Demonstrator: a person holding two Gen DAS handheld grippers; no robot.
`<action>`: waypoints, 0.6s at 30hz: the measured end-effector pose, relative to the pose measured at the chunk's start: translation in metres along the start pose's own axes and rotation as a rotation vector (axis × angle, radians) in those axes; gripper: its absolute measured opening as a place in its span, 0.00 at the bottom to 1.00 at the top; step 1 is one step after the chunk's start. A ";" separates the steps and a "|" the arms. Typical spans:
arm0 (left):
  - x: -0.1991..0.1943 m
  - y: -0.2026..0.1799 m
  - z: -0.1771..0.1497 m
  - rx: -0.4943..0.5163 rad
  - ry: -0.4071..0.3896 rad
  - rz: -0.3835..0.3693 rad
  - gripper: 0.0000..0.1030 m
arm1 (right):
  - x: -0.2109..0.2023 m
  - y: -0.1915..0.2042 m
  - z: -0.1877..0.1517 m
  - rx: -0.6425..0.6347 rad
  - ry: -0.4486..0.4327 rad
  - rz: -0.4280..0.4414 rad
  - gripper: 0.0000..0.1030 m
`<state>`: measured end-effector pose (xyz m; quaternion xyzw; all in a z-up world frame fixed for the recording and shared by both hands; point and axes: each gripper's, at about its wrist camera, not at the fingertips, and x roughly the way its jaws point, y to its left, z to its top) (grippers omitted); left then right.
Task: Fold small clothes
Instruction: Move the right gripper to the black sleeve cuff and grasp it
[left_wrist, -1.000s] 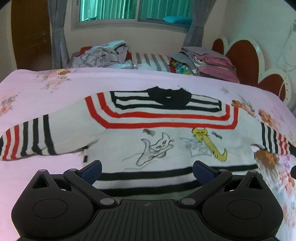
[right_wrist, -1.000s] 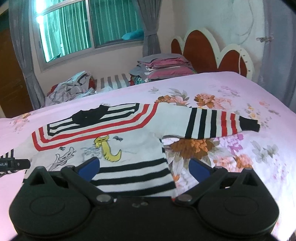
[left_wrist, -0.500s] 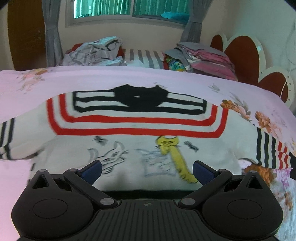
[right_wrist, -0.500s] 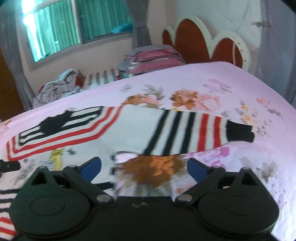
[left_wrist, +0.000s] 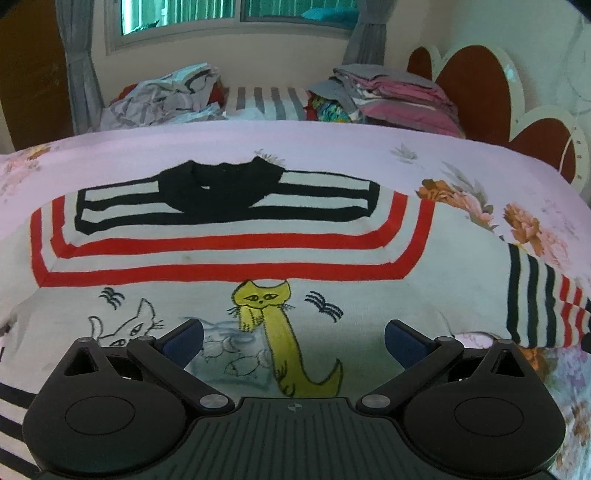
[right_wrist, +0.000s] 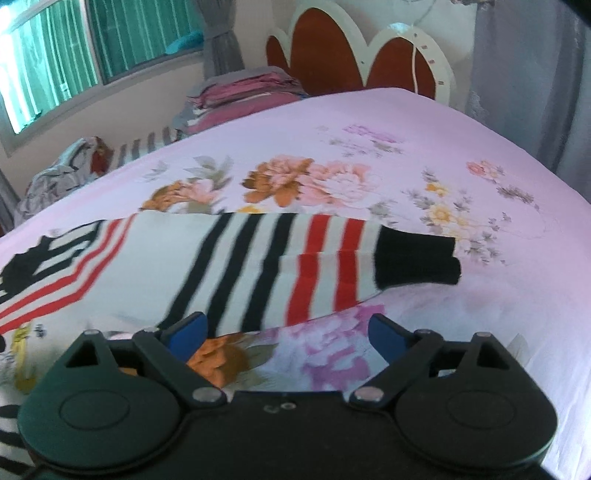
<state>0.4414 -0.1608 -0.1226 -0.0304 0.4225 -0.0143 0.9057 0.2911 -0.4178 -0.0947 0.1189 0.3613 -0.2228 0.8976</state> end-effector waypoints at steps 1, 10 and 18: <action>0.003 -0.001 0.002 -0.002 0.003 -0.001 1.00 | 0.004 -0.004 0.001 0.006 0.004 -0.008 0.86; 0.018 0.000 0.009 -0.004 0.013 0.020 1.00 | 0.043 -0.042 0.013 0.128 0.041 -0.040 0.78; 0.024 0.004 0.015 0.000 0.017 0.045 1.00 | 0.064 -0.060 0.024 0.230 0.012 -0.040 0.35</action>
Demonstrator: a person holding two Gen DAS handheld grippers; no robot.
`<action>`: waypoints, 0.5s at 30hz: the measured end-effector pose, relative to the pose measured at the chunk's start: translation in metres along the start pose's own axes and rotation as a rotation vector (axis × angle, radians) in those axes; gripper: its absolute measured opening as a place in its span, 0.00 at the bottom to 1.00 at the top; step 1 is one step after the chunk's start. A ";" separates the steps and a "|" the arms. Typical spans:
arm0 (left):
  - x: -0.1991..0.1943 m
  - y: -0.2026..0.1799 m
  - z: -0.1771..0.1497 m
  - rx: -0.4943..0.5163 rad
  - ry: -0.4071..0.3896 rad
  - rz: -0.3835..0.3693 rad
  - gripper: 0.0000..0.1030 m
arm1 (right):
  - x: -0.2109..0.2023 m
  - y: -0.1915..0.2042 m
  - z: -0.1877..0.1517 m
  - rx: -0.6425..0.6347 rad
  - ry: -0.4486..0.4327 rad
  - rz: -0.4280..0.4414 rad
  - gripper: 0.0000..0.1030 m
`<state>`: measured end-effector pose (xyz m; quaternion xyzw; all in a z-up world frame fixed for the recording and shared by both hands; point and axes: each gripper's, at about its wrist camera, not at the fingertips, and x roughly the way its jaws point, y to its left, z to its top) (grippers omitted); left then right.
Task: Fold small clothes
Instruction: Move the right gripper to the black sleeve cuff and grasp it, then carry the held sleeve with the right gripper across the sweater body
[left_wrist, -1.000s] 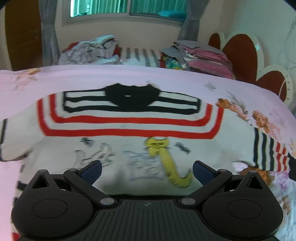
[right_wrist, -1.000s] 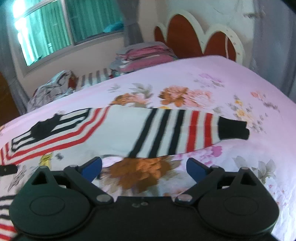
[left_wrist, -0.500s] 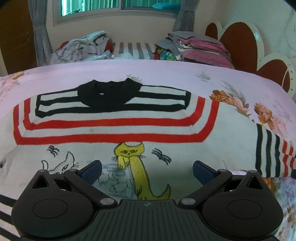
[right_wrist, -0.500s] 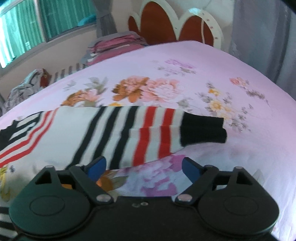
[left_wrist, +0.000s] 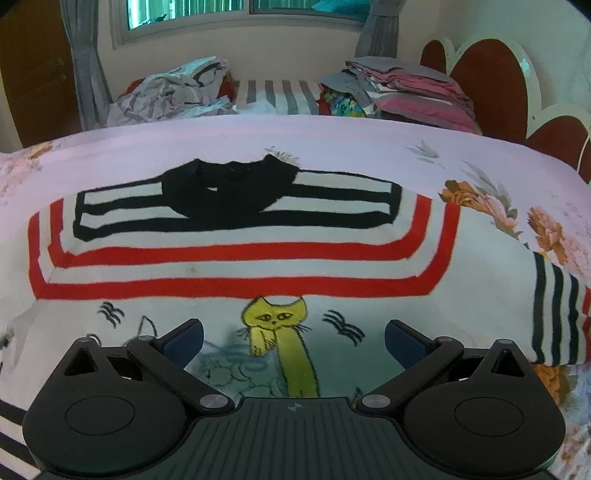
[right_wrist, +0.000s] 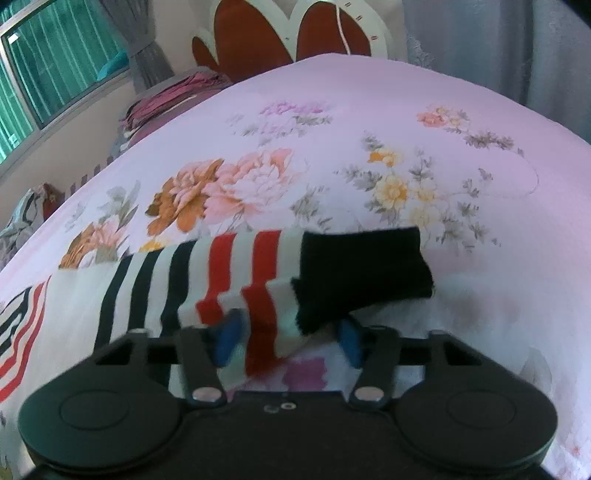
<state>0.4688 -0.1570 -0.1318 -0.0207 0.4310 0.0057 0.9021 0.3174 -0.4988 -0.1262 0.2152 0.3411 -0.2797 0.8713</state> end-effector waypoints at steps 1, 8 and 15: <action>0.001 0.001 0.001 0.001 0.000 0.004 1.00 | 0.000 0.001 0.001 -0.002 -0.008 0.003 0.32; 0.005 0.006 0.003 0.025 -0.011 0.038 1.00 | -0.012 0.012 0.005 -0.047 -0.078 0.025 0.09; 0.008 0.026 0.007 -0.018 0.023 0.004 1.00 | -0.038 0.061 0.012 -0.159 -0.150 0.119 0.08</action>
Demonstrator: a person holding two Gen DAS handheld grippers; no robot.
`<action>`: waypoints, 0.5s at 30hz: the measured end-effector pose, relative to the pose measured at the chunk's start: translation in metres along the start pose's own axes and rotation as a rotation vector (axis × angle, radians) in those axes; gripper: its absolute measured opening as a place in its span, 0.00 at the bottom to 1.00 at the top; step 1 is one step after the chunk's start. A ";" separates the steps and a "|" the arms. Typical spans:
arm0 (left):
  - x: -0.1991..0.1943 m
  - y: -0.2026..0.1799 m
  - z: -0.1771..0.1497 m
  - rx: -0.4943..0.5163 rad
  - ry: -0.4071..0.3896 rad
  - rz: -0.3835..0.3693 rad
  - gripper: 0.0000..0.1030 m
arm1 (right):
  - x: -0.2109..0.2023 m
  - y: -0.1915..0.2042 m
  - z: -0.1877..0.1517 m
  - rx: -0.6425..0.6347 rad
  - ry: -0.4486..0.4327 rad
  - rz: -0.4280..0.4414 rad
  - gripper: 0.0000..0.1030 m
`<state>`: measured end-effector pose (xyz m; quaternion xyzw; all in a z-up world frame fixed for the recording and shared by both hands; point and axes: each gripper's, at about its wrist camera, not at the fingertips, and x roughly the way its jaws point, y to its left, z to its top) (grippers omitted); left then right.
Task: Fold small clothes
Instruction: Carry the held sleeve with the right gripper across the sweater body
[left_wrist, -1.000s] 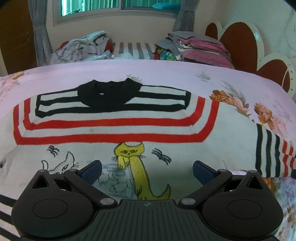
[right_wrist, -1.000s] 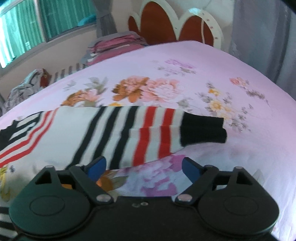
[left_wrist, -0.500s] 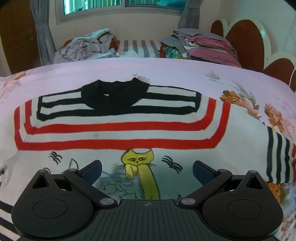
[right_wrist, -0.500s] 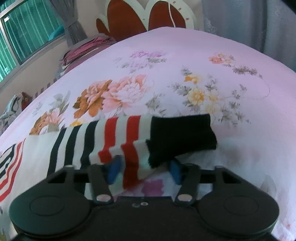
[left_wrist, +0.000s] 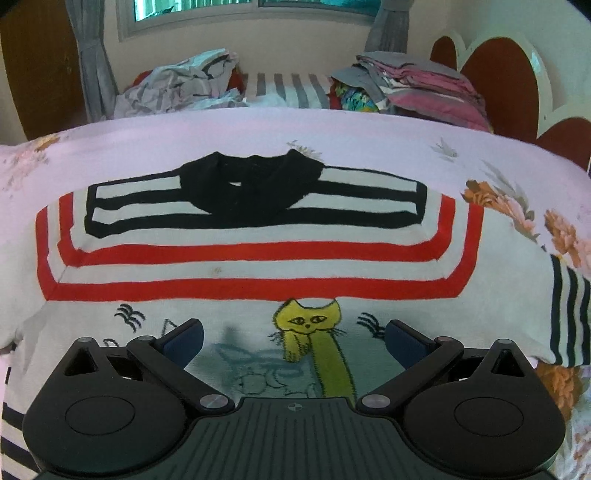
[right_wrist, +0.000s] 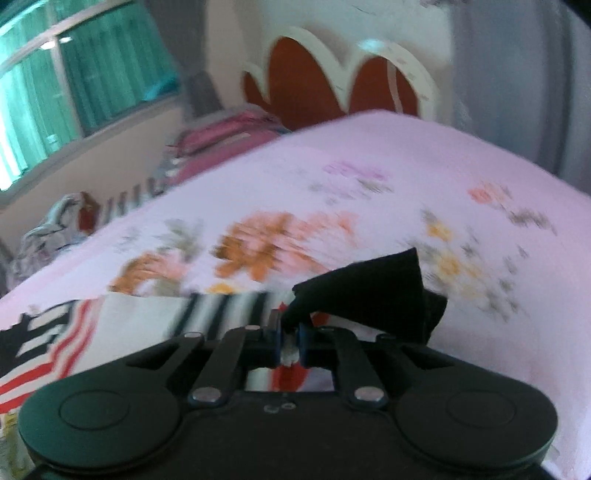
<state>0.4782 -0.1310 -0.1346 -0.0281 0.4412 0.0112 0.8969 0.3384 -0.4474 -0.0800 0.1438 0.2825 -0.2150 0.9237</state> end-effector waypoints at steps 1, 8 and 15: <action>-0.001 0.004 0.001 -0.009 -0.003 -0.001 1.00 | -0.002 0.012 0.002 -0.014 -0.005 0.024 0.08; -0.011 0.051 0.007 -0.135 -0.029 -0.067 1.00 | -0.008 0.124 -0.008 -0.136 0.013 0.220 0.08; -0.006 0.101 0.006 -0.201 0.027 -0.160 1.00 | 0.001 0.228 -0.049 -0.256 0.118 0.361 0.08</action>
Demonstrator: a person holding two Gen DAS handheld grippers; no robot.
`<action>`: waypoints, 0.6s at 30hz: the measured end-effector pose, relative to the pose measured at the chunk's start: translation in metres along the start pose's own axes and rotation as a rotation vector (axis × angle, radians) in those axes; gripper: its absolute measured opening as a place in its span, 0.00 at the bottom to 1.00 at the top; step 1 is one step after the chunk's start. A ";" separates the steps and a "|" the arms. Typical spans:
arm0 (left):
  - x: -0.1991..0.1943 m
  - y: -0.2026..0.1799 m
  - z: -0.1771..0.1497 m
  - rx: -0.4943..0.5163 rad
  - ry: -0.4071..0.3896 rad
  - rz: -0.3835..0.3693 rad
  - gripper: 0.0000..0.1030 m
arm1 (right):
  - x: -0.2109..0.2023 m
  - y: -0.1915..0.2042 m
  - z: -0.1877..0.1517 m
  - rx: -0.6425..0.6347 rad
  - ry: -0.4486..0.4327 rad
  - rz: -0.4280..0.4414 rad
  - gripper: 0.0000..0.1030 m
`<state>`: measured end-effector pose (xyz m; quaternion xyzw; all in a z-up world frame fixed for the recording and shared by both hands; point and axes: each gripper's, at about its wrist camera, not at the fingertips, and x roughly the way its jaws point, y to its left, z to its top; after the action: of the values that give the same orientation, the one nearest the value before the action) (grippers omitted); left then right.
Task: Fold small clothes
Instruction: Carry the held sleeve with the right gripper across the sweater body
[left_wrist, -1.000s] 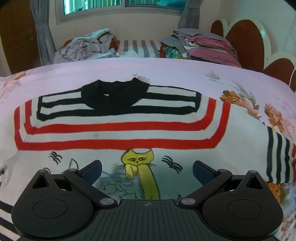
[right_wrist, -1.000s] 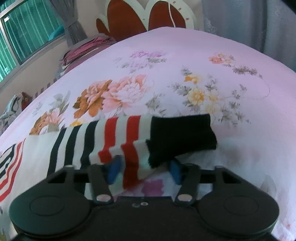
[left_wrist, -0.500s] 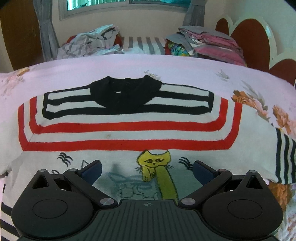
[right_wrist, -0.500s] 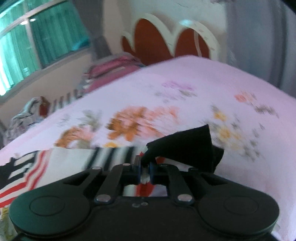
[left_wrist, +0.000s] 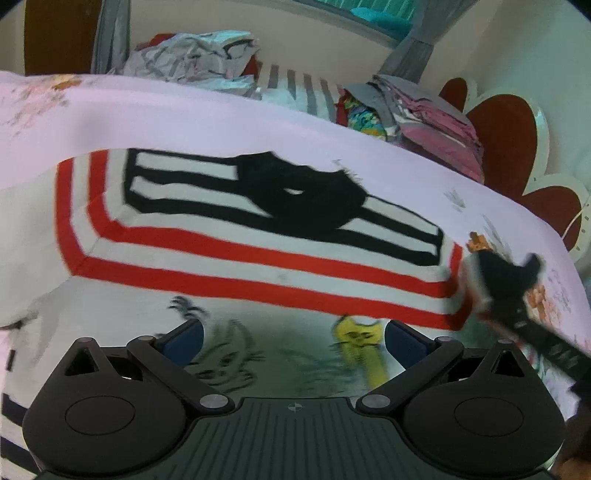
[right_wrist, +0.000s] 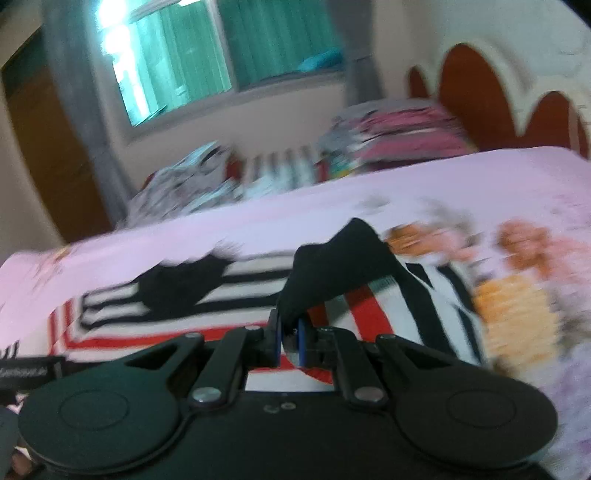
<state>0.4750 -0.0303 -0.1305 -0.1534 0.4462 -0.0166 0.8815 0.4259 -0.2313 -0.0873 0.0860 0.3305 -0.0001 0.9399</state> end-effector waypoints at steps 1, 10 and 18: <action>-0.001 0.007 0.000 -0.007 -0.002 0.005 1.00 | 0.008 0.009 -0.003 -0.005 0.020 0.016 0.08; 0.001 0.028 -0.001 -0.012 0.023 -0.071 1.00 | 0.012 0.044 -0.027 -0.022 0.116 0.138 0.33; 0.033 -0.010 -0.020 0.022 0.123 -0.208 1.00 | -0.035 -0.011 -0.041 0.006 0.078 -0.038 0.43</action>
<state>0.4801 -0.0502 -0.1644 -0.1879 0.4809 -0.1224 0.8476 0.3727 -0.2376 -0.0991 0.0828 0.3683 -0.0156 0.9259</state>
